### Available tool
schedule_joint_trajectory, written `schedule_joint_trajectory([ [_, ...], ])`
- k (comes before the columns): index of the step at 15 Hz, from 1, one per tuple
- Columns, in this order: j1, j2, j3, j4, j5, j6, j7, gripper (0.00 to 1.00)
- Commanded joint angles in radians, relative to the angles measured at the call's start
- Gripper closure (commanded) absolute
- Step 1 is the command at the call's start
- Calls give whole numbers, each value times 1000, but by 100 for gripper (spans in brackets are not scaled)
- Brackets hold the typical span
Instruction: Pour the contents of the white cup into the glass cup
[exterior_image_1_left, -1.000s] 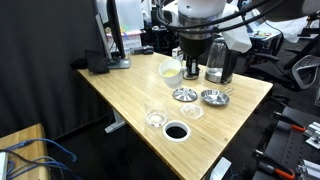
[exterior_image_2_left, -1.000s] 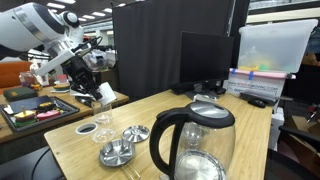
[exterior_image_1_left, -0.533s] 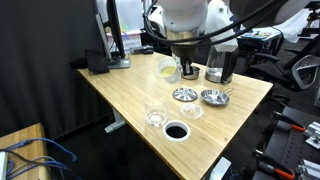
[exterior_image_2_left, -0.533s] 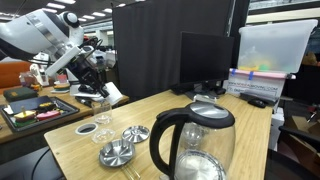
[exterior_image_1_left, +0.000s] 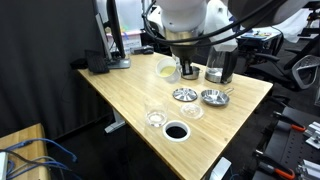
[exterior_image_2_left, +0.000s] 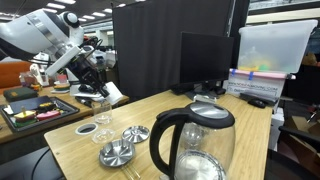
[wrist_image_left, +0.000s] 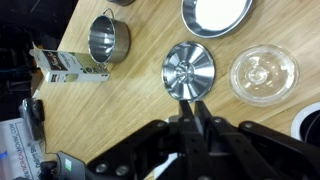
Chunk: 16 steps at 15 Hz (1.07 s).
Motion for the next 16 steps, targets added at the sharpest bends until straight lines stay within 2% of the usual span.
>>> schedule_joint_trajectory([
  [1,25,-1,-20,-2,21,-9,-27,98],
  [6,58,16,-8,-12,29,-43,-90,98],
  [16,149,107,18,84,-191,-208,-200,98],
])
